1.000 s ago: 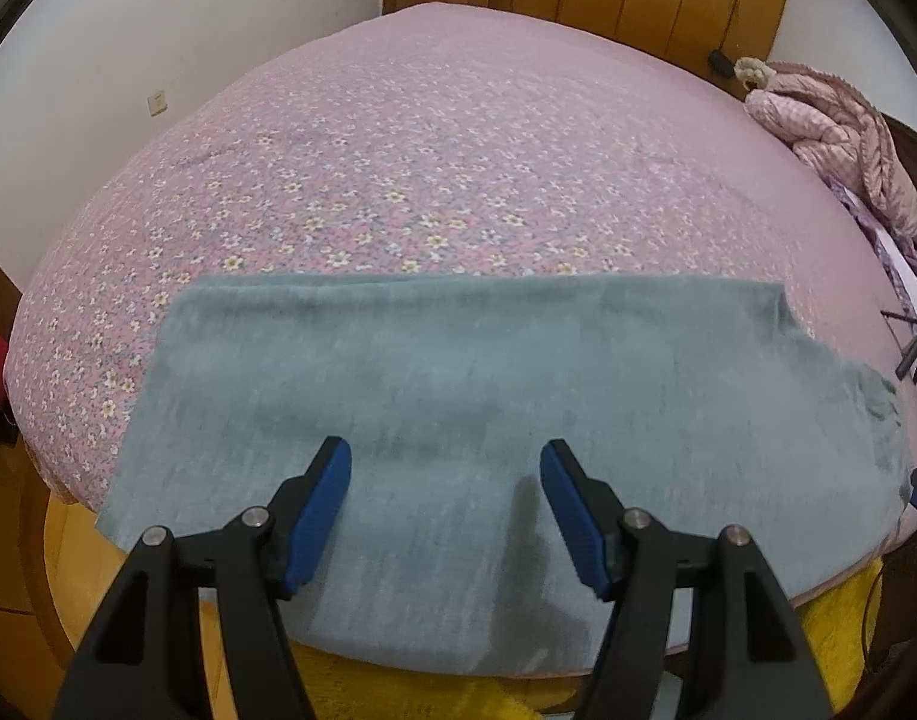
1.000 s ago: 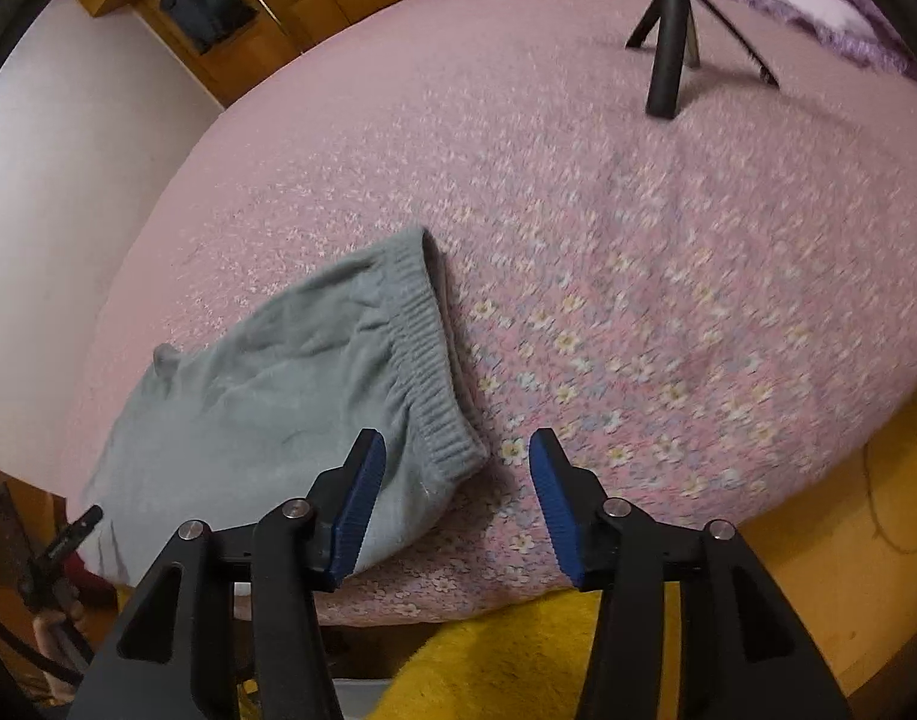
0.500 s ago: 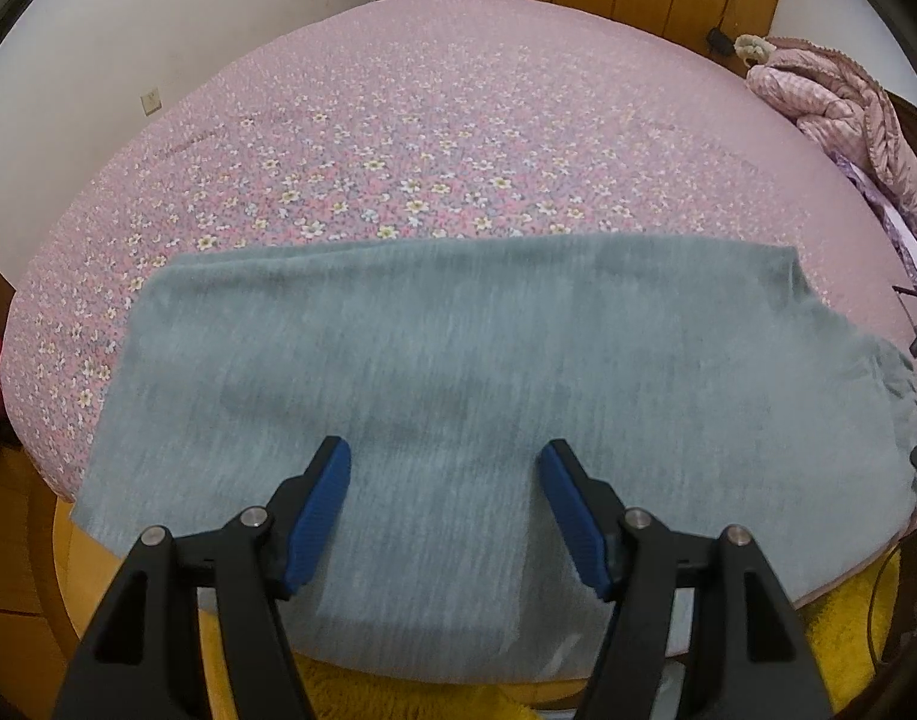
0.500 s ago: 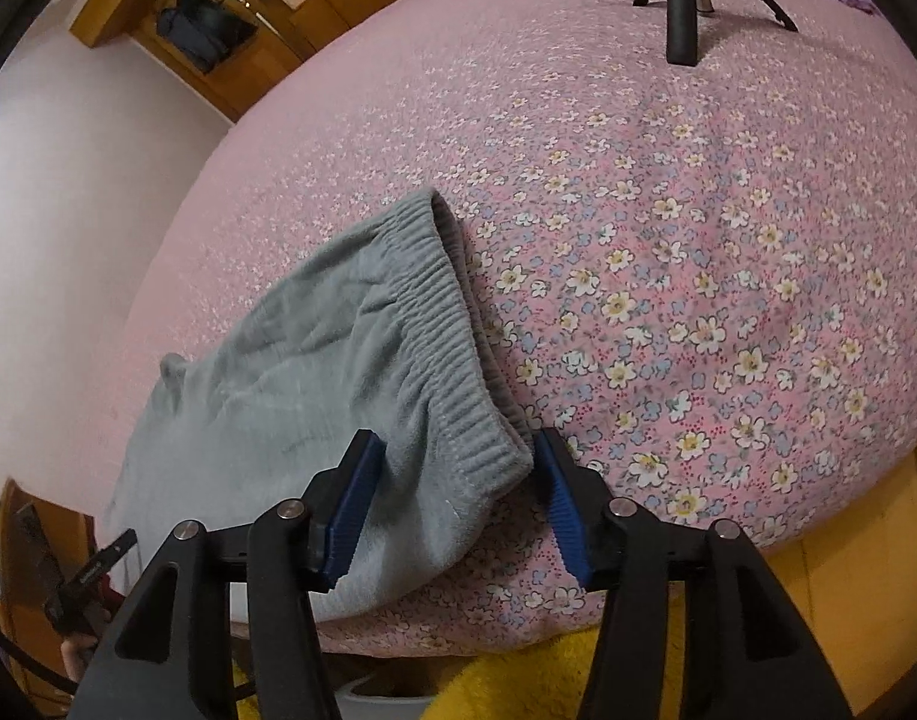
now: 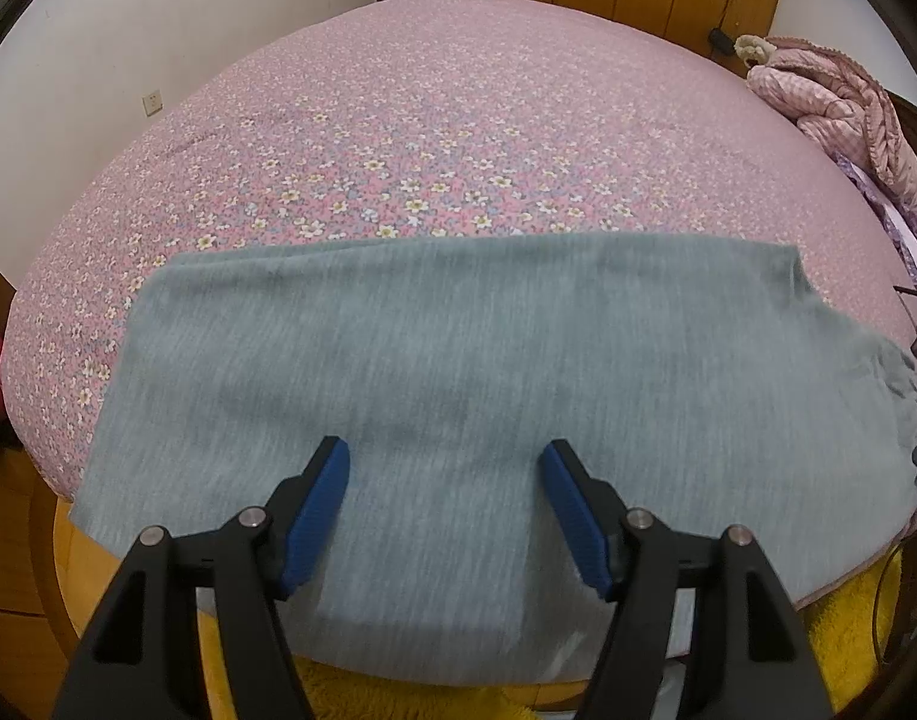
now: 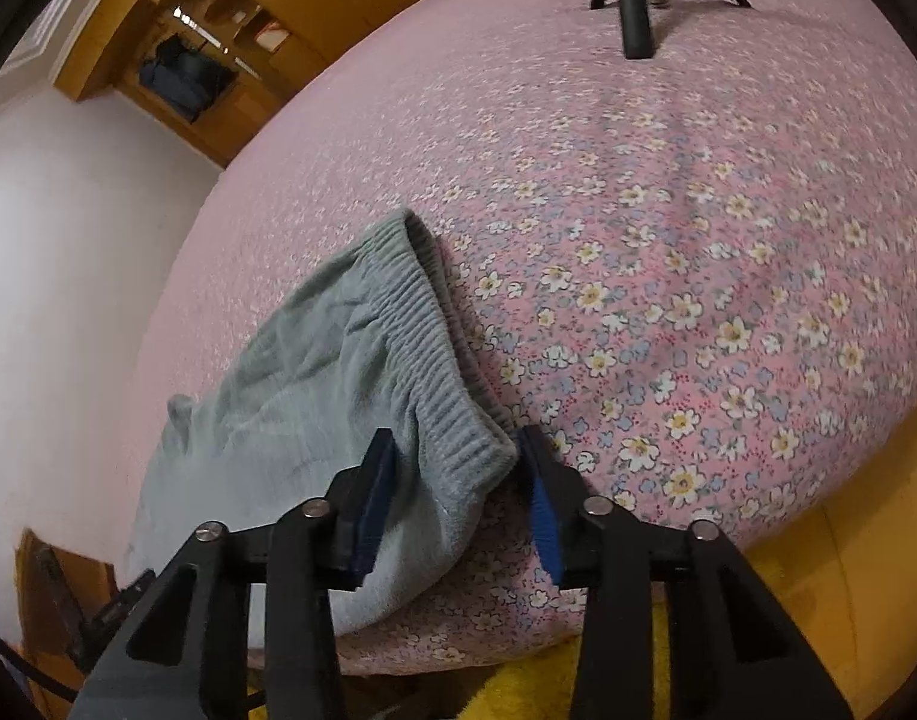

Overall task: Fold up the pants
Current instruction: 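Grasp the elastic waistband with the right gripper and lift it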

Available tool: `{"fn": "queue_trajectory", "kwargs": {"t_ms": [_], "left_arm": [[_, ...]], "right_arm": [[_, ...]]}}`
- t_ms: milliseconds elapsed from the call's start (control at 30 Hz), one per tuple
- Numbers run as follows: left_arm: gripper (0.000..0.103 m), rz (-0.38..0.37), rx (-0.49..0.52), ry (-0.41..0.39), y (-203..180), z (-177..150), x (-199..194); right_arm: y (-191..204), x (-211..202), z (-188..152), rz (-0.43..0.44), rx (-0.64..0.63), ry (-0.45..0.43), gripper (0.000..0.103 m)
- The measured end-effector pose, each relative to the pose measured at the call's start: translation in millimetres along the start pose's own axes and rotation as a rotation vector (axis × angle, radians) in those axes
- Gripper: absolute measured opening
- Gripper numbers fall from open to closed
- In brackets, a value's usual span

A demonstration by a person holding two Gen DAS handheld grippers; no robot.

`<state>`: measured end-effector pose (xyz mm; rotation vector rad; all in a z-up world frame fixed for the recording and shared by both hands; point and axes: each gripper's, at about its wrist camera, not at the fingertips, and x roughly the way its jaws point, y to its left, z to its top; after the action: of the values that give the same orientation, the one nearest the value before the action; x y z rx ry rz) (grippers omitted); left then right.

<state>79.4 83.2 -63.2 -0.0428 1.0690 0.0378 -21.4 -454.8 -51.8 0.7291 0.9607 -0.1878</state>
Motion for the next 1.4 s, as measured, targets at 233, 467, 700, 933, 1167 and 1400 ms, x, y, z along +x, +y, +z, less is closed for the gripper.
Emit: {"fn": "queue_trajectory", "kwargs": {"t_ms": [233,467,700,933,1167,1400], "left_arm": [[0.07,-0.002,0.001,0.001,1.3,-0.2,-1.4],[0.07,-0.005,-0.008,-0.011,4.3,0.9,-8.0],[0.07,-0.018,-0.027,-0.043,11.4,4.1,-21.2],[0.07,-0.034,-0.055,-0.075,21.3,5.0,-33.3],[0.07,-0.027,-0.077,-0.094,38.7,2.3,-39.9],[0.07,-0.036,-0.123,-0.09,52.0,-3.2,-38.7]], "right_arm": [[1.1,-15.4,6.8,0.039,-0.008,-0.014,0.023],[54.7,-46.5,5.0,0.006,-0.252,-0.097,0.017],[127.7,-55.3,-14.5,0.043,-0.498,-0.113,0.017],[193.9,-39.7,-39.9,0.146,-0.665,-0.049,0.017],[249.8,-16.0,-69.0,0.226,-0.791,0.025,0.017],[279.9,20.6,-98.8,0.235,-0.887,0.137,0.017]]}}
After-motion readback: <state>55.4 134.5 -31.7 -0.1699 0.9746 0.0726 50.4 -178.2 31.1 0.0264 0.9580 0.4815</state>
